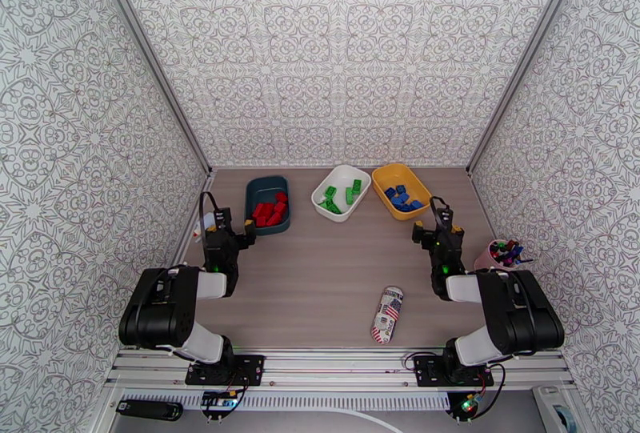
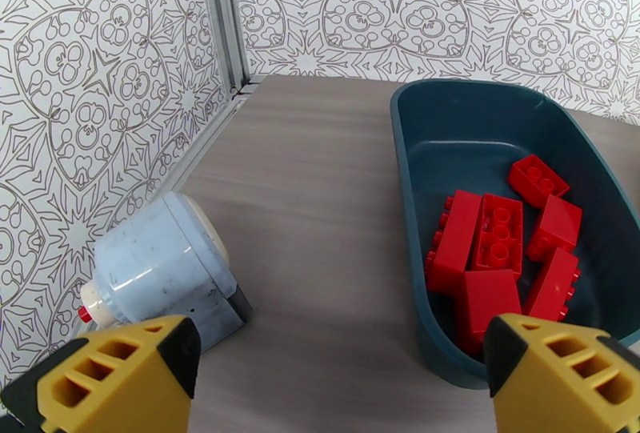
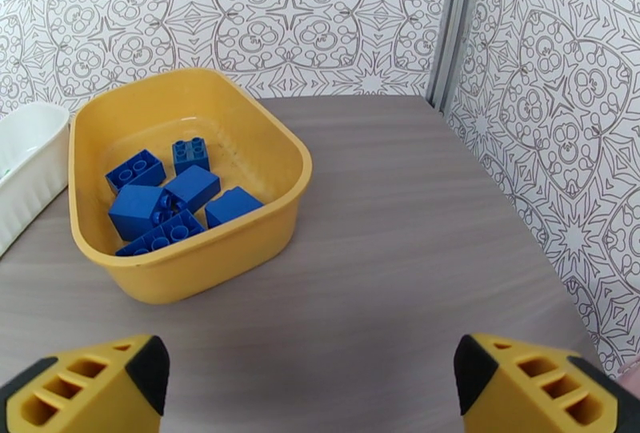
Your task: Sort the legos into containers by color
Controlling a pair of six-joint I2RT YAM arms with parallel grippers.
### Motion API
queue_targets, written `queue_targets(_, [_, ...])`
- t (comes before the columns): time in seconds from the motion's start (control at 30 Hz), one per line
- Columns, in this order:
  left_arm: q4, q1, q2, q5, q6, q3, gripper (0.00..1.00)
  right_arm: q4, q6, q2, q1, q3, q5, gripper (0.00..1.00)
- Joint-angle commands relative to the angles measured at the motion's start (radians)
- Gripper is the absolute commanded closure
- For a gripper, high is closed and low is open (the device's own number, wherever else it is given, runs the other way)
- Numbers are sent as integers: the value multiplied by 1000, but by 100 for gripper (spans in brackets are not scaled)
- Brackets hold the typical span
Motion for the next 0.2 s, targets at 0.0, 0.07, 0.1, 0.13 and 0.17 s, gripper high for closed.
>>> queue_targets(0.0, [-16,-4,-7,-4,14,8,1,-17,12,0,-13,22,-19,1])
queue_targets(0.07, [-16,-4,-6,-3,15,8,1,-1,7,-7,-13,11,-20,1])
queue_targets(0.1, [-15,-4,-6,-3,14,7,1,2,5,-9,-12,9,-19,1])
queue_targets(0.13, [-15,-3,-7,-3,15,6,1,6,5,-8,-13,7,-21,1])
queue_targets(0.17, [-14,-4,-7,-3,16,6,1,13,6,-8,-13,2,-24,1])
